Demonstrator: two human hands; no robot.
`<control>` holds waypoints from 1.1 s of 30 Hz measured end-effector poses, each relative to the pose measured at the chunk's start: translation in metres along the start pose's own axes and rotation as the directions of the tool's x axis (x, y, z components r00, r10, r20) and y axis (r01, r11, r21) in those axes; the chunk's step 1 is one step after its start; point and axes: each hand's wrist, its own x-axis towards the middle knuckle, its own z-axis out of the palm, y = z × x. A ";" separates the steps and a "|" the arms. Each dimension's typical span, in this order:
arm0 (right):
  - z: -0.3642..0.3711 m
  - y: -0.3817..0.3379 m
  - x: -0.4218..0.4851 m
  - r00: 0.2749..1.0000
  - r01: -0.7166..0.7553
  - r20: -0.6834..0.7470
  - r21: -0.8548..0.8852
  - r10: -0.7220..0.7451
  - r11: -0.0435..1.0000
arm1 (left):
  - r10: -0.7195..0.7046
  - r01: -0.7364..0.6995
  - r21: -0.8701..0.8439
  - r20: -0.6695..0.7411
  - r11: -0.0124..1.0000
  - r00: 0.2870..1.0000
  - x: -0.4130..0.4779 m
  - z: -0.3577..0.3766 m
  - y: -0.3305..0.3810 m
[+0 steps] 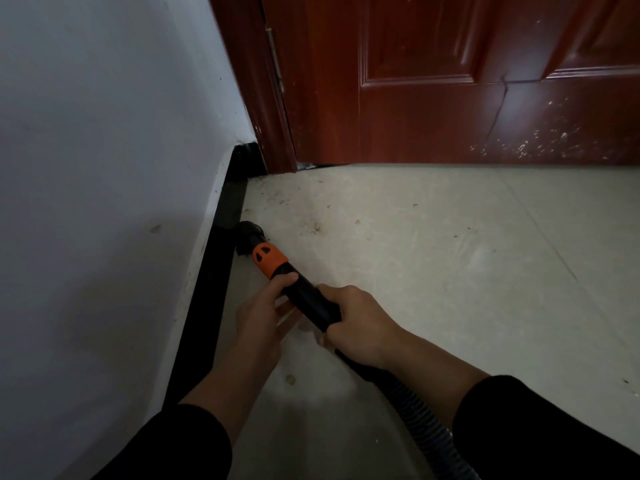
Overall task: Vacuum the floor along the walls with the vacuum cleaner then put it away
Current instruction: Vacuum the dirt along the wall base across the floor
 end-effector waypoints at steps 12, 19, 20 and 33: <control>-0.016 0.006 -0.012 0.997 -0.033 -0.065 -0.024 0.031 0.999 | -0.003 0.004 -0.014 0.031 1.000 1.000 -0.006 0.021 -0.006; -0.028 0.010 -0.025 0.992 -0.069 -0.104 -0.028 0.066 0.997 | -0.041 0.041 -0.020 0.019 0.999 0.999 -0.014 0.037 -0.010; -0.030 0.010 -0.027 0.992 -0.074 -0.109 -0.029 0.071 0.997 | -0.048 0.049 -0.022 0.023 0.999 0.999 -0.016 0.039 -0.011; -0.053 0.022 -0.052 0.985 -0.124 -0.126 -0.041 0.118 0.991 | -0.096 0.098 -0.008 0.135 0.995 0.986 -0.028 0.064 -0.023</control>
